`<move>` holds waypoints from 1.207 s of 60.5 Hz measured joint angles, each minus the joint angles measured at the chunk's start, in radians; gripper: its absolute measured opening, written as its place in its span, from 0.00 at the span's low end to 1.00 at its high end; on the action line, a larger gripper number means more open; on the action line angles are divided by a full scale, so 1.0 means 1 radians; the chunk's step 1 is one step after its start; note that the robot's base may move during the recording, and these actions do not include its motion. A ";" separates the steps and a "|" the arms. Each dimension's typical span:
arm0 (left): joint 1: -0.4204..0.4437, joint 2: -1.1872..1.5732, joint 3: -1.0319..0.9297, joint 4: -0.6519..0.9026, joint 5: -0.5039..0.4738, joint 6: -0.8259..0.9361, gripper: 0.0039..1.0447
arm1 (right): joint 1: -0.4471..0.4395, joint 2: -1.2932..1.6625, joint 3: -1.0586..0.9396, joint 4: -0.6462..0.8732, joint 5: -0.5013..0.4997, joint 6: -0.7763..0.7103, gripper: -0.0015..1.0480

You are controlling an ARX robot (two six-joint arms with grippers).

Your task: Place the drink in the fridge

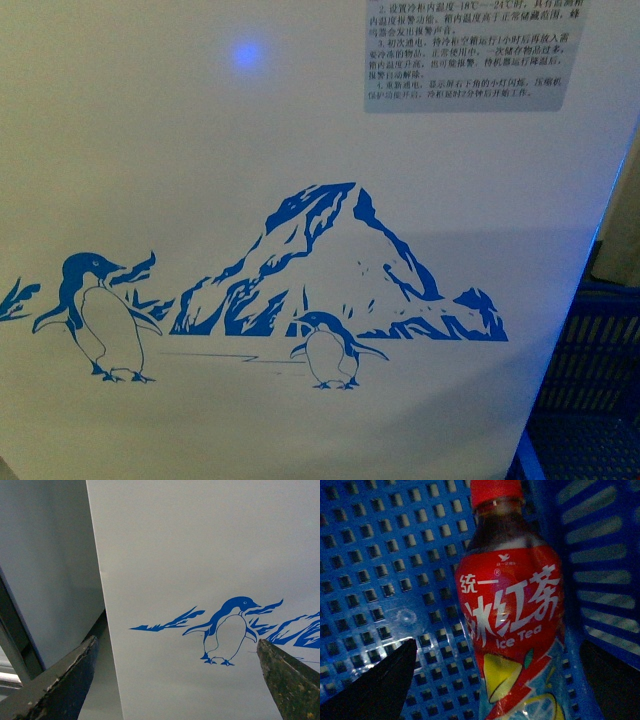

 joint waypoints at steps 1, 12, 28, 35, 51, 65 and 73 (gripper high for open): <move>0.000 0.000 0.000 0.000 0.000 0.000 0.92 | 0.000 0.008 0.006 -0.003 0.000 0.002 0.93; 0.000 0.000 0.000 0.000 0.000 0.000 0.92 | -0.005 0.089 0.076 -0.031 0.008 0.035 0.93; 0.000 0.000 0.000 0.000 0.000 0.000 0.92 | -0.020 0.163 0.161 -0.070 0.023 0.048 0.93; 0.000 0.000 0.000 0.000 0.000 0.000 0.92 | -0.027 0.190 0.217 -0.119 0.016 0.064 0.93; 0.000 0.000 0.000 0.000 0.000 0.000 0.92 | -0.022 0.209 0.267 -0.167 -0.036 0.080 0.75; 0.000 0.000 0.000 0.000 0.000 0.000 0.92 | -0.015 0.194 0.244 -0.160 -0.053 0.075 0.49; 0.000 0.000 0.000 0.000 0.000 0.000 0.92 | -0.015 0.160 0.201 -0.152 -0.057 0.078 0.40</move>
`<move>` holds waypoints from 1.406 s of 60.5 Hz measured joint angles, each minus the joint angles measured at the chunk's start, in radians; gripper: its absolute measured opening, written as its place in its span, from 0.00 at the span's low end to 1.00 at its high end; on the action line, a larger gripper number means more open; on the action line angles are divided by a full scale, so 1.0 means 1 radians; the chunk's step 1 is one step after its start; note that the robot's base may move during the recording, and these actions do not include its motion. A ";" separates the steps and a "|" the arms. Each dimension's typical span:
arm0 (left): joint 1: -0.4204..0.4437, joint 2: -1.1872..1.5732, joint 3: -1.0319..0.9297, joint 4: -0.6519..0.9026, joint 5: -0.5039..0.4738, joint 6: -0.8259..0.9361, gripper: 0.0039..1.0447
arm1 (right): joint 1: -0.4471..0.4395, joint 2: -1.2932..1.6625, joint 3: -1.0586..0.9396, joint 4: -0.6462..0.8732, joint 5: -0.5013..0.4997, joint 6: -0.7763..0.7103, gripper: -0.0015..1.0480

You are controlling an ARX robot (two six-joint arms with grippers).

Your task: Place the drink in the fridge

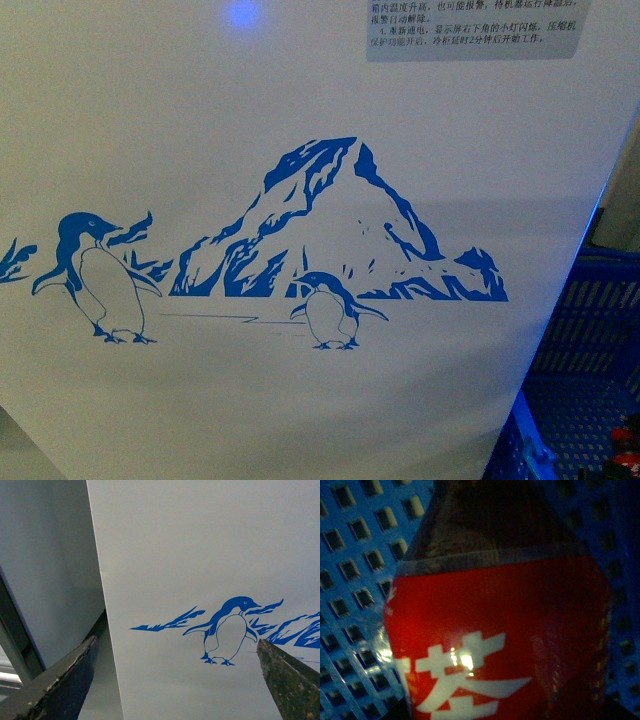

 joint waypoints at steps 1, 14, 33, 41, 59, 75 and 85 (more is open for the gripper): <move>0.000 0.000 0.000 0.000 0.000 0.000 0.92 | 0.000 -0.003 -0.003 0.000 0.000 0.000 0.39; 0.000 0.000 0.000 0.000 0.000 0.000 0.92 | 0.001 -0.244 -0.229 0.011 -0.040 0.018 0.37; 0.000 0.000 0.000 0.000 0.000 0.000 0.92 | 0.024 -0.967 -0.497 0.068 -0.095 -0.036 0.37; 0.000 0.000 0.000 0.000 0.000 0.000 0.92 | 0.027 -1.315 -0.618 0.058 -0.098 -0.085 0.37; 0.000 0.000 0.000 0.000 0.000 0.000 0.92 | 0.072 -2.093 -0.779 -0.148 -0.037 -0.054 0.37; 0.000 0.000 0.000 0.000 0.000 0.000 0.92 | 0.199 -2.462 -0.867 -0.312 0.034 0.017 0.37; 0.000 0.000 0.000 0.000 0.000 0.000 0.92 | 0.315 -2.616 -0.915 -0.375 0.150 0.042 0.37</move>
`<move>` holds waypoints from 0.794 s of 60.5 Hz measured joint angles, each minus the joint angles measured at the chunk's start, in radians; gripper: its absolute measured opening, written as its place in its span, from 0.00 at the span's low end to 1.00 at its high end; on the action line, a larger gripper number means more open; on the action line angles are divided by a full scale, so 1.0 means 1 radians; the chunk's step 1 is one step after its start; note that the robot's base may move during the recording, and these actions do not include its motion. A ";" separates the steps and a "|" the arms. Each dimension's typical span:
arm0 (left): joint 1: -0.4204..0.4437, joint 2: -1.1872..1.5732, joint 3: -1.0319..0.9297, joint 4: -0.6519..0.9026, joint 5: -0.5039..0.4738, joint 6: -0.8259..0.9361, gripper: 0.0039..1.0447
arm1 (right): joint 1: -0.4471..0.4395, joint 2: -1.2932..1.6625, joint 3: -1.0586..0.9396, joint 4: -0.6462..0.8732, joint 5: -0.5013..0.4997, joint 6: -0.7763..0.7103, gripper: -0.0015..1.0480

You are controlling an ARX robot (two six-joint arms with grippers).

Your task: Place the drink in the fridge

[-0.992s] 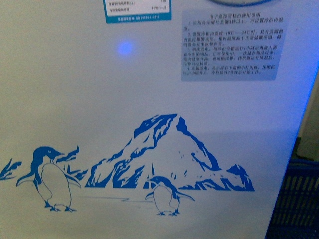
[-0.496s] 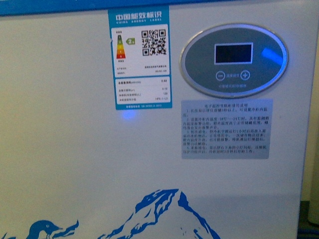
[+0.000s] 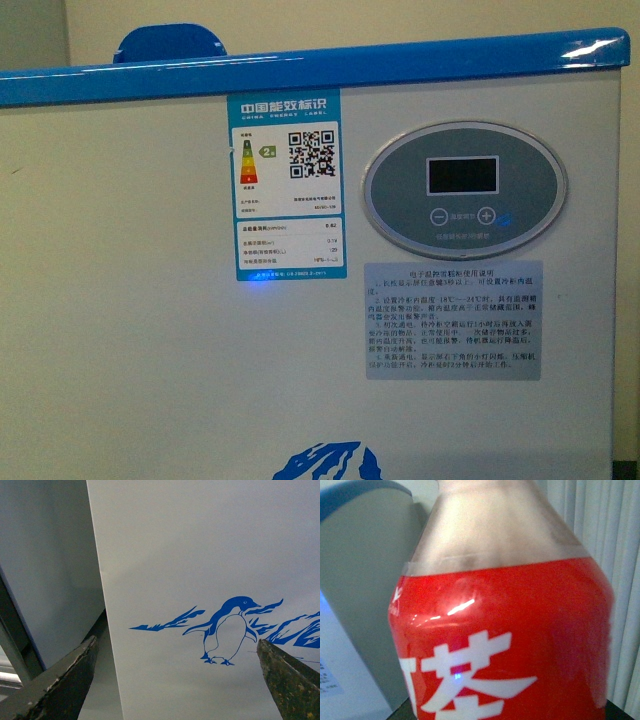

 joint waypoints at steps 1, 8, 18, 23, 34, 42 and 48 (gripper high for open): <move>0.000 0.000 0.000 0.000 0.000 0.000 0.92 | 0.018 -0.011 -0.006 0.002 0.021 0.001 0.37; 0.000 0.000 0.000 0.000 0.000 0.000 0.92 | 0.120 -0.037 -0.035 0.050 0.118 -0.005 0.36; 0.000 0.000 0.000 0.000 0.000 0.000 0.92 | 0.182 -0.053 -0.114 0.089 0.180 -0.019 0.36; 0.000 0.000 0.000 0.000 0.000 0.000 0.92 | 0.201 -0.067 -0.145 0.101 0.232 -0.029 0.36; 0.000 0.000 0.000 0.000 0.000 0.000 0.92 | 0.214 -0.079 -0.163 0.097 0.265 -0.033 0.36; 0.000 0.000 0.000 0.000 0.000 0.000 0.92 | 0.217 -0.079 -0.163 0.097 0.265 -0.037 0.36; 0.000 0.000 0.000 0.000 0.000 0.000 0.92 | 0.218 -0.079 -0.163 0.097 0.265 -0.038 0.36</move>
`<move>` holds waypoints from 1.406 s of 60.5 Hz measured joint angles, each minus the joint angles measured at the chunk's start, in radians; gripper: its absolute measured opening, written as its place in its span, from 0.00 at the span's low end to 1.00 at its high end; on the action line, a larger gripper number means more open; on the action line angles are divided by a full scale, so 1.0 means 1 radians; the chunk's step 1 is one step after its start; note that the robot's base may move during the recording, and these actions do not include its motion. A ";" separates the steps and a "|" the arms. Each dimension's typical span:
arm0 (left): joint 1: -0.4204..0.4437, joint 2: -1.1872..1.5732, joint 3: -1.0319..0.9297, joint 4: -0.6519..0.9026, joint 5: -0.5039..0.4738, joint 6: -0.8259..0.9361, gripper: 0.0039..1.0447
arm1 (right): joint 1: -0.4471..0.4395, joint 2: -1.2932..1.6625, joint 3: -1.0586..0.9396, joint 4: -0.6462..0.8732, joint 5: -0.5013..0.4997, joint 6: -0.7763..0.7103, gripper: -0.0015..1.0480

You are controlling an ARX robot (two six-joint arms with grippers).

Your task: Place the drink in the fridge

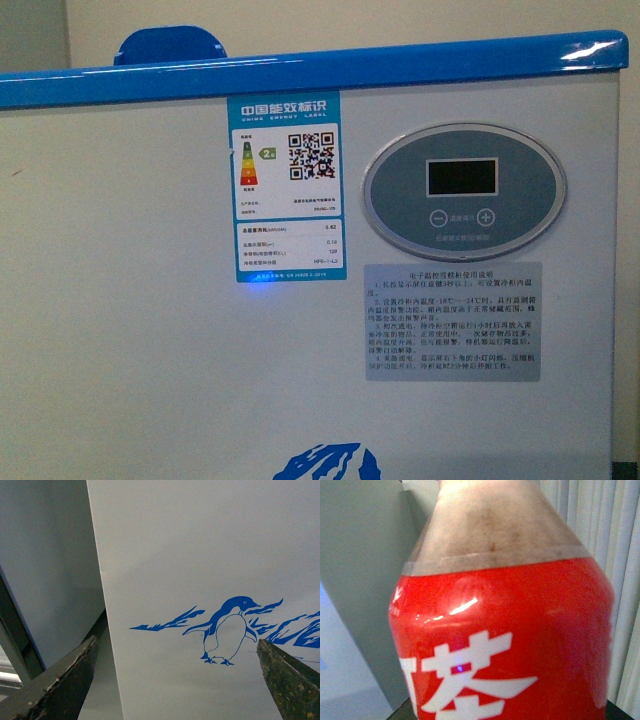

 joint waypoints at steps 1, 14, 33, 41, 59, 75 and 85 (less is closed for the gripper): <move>0.000 0.000 0.000 0.000 0.000 0.000 0.92 | 0.000 0.000 0.000 0.000 0.000 0.000 0.36; 0.000 0.000 0.000 0.000 0.000 0.000 0.92 | 0.000 -0.001 -0.004 0.000 0.001 -0.002 0.36; 0.000 0.000 0.000 0.000 0.001 0.000 0.92 | 0.000 -0.001 -0.004 0.000 0.000 -0.005 0.36; 0.000 0.000 0.000 0.000 0.000 0.000 0.92 | 0.000 -0.001 -0.004 0.000 0.000 -0.005 0.36; 0.000 0.000 0.000 0.000 0.001 0.000 0.92 | 0.000 -0.002 -0.004 0.000 0.000 -0.005 0.36; 0.000 0.000 0.000 0.000 0.000 0.000 0.92 | 0.000 -0.002 -0.004 0.000 0.000 -0.006 0.36; 0.000 0.000 0.000 0.000 0.000 0.000 0.92 | 0.000 -0.002 -0.004 0.000 0.000 -0.006 0.36</move>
